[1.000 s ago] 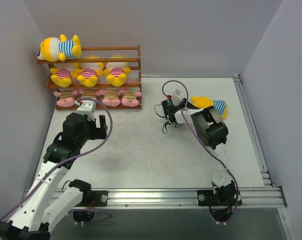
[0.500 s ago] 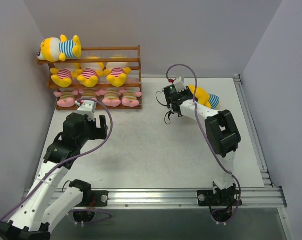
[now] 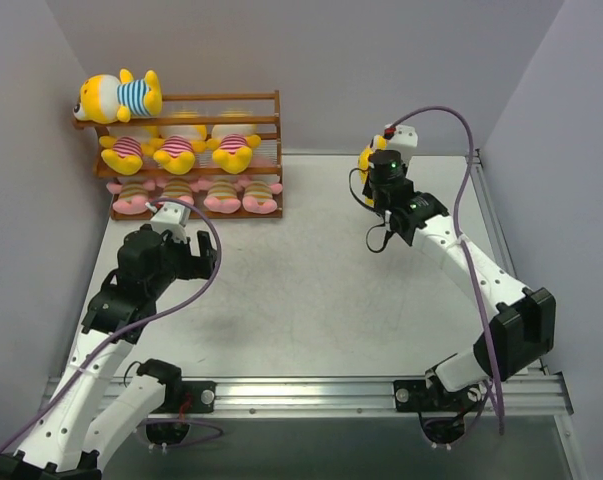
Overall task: Place and organize the stuffed toys onto the shelf
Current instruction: Pass the stuffed toy from the right arm to the left
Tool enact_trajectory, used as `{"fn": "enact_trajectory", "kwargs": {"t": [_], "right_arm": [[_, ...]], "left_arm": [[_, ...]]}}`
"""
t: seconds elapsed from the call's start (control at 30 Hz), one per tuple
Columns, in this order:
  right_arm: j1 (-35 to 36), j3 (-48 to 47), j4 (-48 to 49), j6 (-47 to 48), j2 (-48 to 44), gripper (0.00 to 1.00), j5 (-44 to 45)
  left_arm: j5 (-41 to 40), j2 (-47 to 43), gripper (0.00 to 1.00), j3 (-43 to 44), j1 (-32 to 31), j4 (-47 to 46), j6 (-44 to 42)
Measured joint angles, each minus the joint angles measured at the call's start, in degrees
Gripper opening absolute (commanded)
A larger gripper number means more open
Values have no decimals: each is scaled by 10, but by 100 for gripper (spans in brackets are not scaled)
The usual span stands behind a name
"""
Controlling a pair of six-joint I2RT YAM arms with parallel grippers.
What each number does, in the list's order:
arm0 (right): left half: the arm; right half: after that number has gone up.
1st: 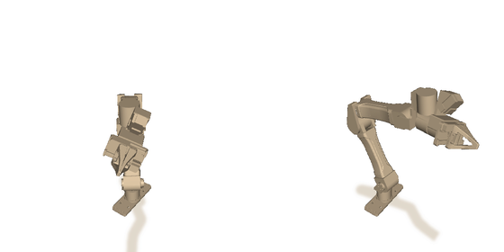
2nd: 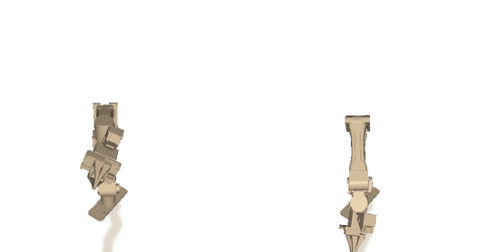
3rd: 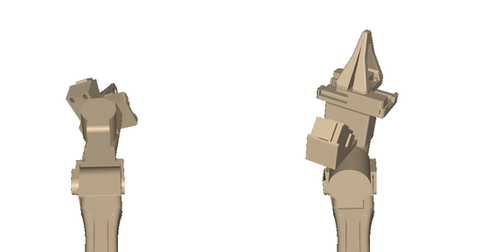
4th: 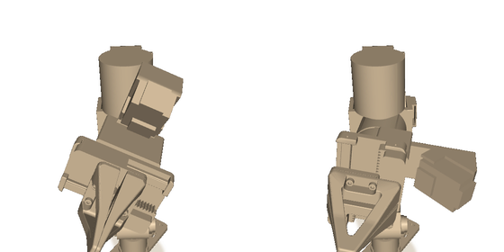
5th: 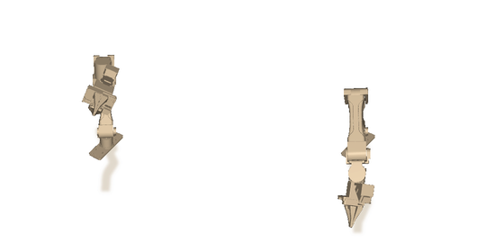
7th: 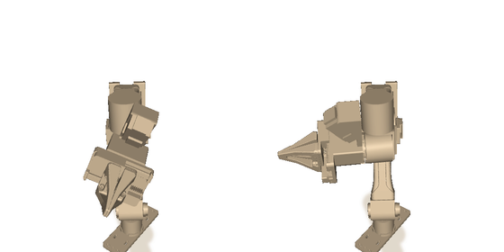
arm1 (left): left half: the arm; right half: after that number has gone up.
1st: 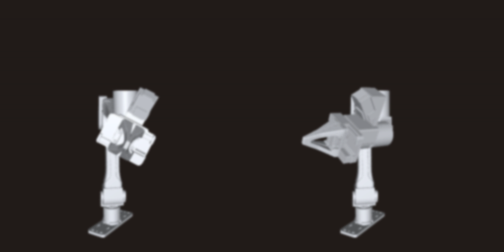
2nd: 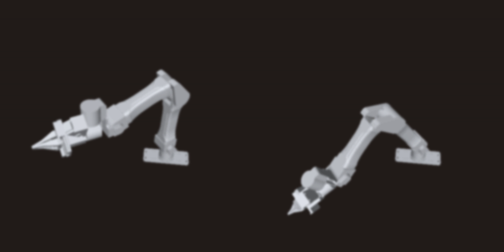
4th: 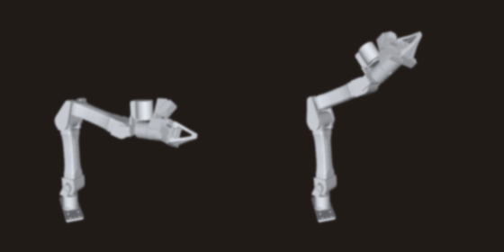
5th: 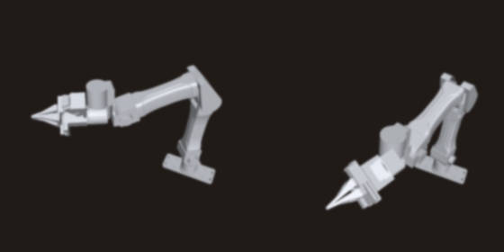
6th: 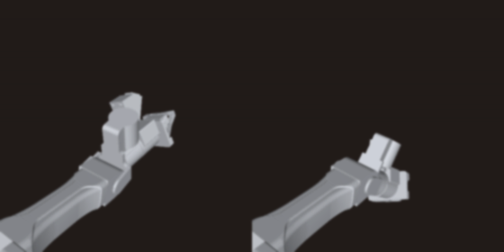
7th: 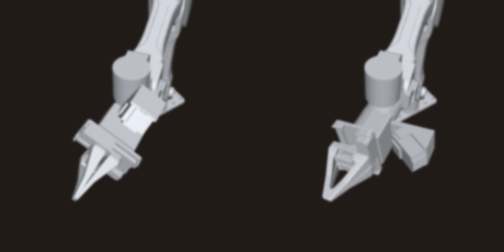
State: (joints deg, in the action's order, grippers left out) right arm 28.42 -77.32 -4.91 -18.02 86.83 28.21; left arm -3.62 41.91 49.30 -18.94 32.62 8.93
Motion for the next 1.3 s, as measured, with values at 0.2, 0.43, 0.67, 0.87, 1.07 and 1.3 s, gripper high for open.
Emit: {"fn": "enact_trajectory", "kwargs": {"t": [0.2, 0.43, 0.67, 0.87, 1.07, 1.3], "right_arm": [[-3, 105, 87, -100, -109, 0, -148], [-3, 210, 249, -215, -177, 0, -289], [5, 281, 420, -336, -182, 0, -370], [25, 293, 520, -394, -168, 0, -396], [44, 301, 579, -422, -166, 0, -403], [63, 311, 614, -438, -156, 0, -407]], "left_arm": [[32, -9, 94, -9, 1, -28, 53], [59, -31, 94, -56, -4, -94, 189], [65, -31, 94, -83, -34, -168, 289], [56, -28, 94, -106, -76, -265, 346], [21, 22, 95, -111, -142, -338, 363], [-41, 93, 92, -74, -209, -382, 334]]}}
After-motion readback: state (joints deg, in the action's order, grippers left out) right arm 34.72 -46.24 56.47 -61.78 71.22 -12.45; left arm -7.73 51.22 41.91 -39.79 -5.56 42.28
